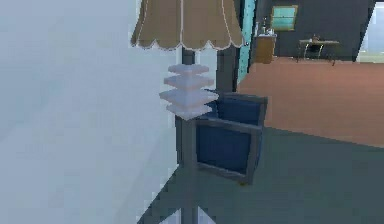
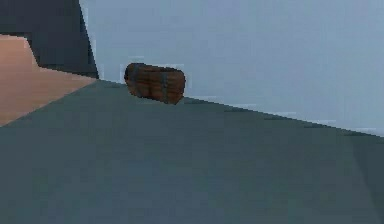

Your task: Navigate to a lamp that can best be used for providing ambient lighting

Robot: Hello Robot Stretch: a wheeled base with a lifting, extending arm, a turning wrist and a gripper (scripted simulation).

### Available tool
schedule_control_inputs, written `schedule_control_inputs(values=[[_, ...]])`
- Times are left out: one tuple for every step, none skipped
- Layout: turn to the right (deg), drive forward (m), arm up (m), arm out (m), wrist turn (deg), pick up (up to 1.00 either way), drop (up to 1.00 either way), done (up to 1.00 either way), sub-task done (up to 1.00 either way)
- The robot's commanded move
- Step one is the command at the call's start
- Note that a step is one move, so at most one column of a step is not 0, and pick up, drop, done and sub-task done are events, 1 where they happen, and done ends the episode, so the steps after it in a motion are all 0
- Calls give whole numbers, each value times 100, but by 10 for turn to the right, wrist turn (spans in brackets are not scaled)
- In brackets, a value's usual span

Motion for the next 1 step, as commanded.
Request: schedule_control_inputs(values=[[0, 0, 0, 0, 0, 0, 0, 100, 0]])
